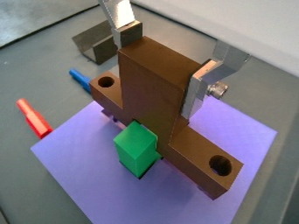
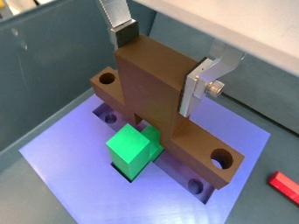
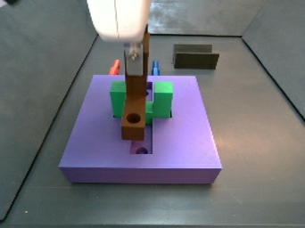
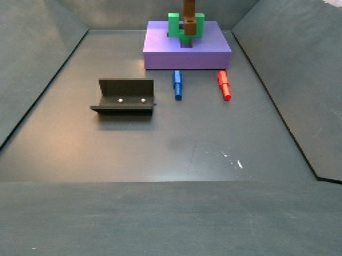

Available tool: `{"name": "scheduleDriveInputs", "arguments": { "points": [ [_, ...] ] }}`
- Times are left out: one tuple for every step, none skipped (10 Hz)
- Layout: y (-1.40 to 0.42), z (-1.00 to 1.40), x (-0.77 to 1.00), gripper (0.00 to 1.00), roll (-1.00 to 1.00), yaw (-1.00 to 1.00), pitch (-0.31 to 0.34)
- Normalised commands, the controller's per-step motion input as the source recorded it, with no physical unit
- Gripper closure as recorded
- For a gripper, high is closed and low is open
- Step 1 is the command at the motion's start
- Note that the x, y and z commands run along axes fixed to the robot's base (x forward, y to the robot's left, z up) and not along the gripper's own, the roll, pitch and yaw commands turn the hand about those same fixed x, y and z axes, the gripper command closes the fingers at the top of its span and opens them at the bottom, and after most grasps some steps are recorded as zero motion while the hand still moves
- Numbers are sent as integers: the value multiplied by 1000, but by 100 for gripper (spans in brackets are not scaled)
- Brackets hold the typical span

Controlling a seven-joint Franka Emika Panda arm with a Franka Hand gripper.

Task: Pick up the brown object. Move up. Move to above the board. Insert the brown object.
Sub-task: Insert the brown object.

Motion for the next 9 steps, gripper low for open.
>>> {"name": "scheduleDriveInputs", "arguments": {
  "points": [
    [-71,-309,151,100,51,149,0],
    [-80,-314,174,100,24,131,0],
    [-57,-297,149,100,57,137,0],
    [-34,-243,283,100,83,91,-13],
    [-23,-266,329,100,16,114,-83],
    [-20,-231,317,100,0,94,-97],
    [0,-186,303,100,0,66,-69],
    [0,-226,86,100,10,103,-54],
    [3,-206,-17,100,0,146,-59]
  ]
}}
